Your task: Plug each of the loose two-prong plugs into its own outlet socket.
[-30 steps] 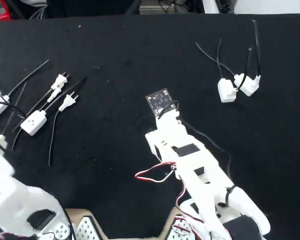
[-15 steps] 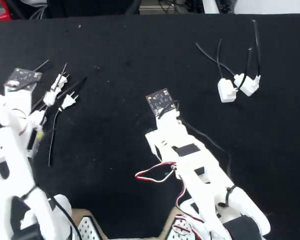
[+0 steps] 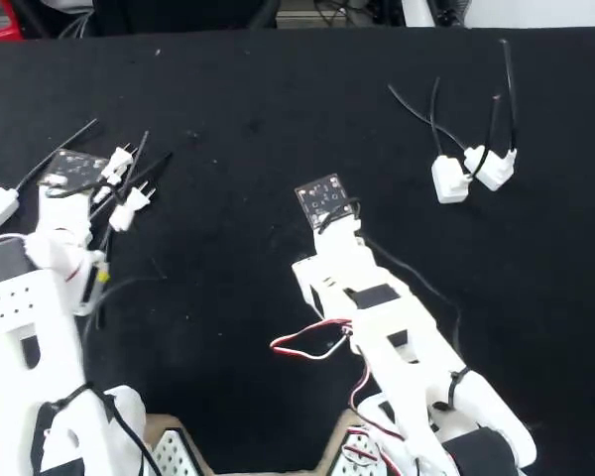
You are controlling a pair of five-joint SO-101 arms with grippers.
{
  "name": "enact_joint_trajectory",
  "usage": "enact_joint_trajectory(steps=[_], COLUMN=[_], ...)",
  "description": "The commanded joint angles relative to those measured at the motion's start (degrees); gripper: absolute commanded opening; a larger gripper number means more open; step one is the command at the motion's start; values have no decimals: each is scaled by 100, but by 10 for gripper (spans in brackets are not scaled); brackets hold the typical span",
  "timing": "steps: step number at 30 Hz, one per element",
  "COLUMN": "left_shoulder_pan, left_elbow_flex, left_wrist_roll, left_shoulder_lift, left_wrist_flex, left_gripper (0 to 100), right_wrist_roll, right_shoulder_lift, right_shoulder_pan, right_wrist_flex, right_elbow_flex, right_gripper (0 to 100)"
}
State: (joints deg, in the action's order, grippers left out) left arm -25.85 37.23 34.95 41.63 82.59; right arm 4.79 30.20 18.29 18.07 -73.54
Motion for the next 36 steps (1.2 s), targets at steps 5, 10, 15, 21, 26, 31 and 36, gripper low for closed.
enact_joint_trajectory(steps=[5, 10, 15, 21, 26, 31, 36], left_shoulder_pan=[936, 989, 831, 374, 110, 84, 189], left_elbow_flex=[1068, 1508, 787, -382, 338, 1640, 2167], left_wrist_roll=[-958, -958, -958, -949, -756, -255, -167], left_shoulder_lift=[141, 141, 149, 88, -62, -167, -167], left_wrist_flex=[-826, -941, -440, -26, -844, -1565, -1758], left_gripper=[38, 180, 227, 226, 224, 224, 224], right_wrist_roll=[0, 0, 0, 0, 0, 0, 0], right_shoulder_lift=[215, 224, 224, 224, 224, 224, 224], right_shoulder_pan=[-123, -123, -123, -123, -123, -123, -123], right_wrist_flex=[-132, -132, -132, -132, -132, -132, -132], right_elbow_flex=[31, 31, 40, 40, 40, 40, 40], right_gripper=[204, 204, 204, 204, 204, 204, 204])
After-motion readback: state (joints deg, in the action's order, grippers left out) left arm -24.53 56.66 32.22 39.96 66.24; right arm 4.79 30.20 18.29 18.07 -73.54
